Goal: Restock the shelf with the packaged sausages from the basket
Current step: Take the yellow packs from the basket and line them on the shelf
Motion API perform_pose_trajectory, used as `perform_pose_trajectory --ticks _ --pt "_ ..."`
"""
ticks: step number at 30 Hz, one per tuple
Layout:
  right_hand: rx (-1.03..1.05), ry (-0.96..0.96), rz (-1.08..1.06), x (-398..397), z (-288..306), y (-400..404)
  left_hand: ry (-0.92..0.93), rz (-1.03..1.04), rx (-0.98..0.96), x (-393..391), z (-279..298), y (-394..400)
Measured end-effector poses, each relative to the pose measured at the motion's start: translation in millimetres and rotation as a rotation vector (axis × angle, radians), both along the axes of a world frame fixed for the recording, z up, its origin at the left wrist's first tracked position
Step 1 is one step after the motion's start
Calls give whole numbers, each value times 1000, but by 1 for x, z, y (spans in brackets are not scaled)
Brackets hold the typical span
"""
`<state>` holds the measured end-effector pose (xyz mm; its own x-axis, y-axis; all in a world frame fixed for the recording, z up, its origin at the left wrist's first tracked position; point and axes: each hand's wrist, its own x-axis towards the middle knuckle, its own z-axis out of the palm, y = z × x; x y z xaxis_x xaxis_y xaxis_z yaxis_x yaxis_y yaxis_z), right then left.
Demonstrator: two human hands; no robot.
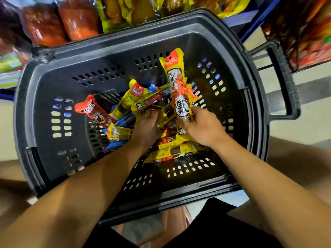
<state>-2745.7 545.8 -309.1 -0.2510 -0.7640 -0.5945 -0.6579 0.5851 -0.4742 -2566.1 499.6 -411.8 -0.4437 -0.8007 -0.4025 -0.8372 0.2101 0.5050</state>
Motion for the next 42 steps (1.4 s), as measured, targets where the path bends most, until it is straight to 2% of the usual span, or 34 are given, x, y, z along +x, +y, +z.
perform_pose_trajectory --ticks 3,6,8,12,15,19,22,25,31,35,38,42 --pt "1 8 5 2 3 -1 -19 42 64 0 6 -1" --pt "-12 -18 -37 5 9 0 27 202 263 11 33 4" --pt "-35 -41 -72 8 16 2 141 370 418 25 53 12" --pt "-121 -111 -124 17 36 10 434 776 606 58 100 32" --pt "-175 -126 -105 29 53 18 652 814 749 80 136 52" --pt "-227 -115 -71 46 71 28 873 901 787 105 169 69" --pt "-303 -139 -60 63 85 38 922 888 715 120 192 78" --pt "-422 -188 -44 82 101 45 930 806 564 134 216 86" --pt "-589 -307 -46 117 152 45 975 772 265 166 267 82" --pt "-634 -322 5 132 185 39 1031 784 35 181 295 73" --pt "-653 -330 27 141 204 28 1059 792 -64 189 317 59" --pt "-662 -275 44 147 224 7 1008 817 -172 201 336 31"
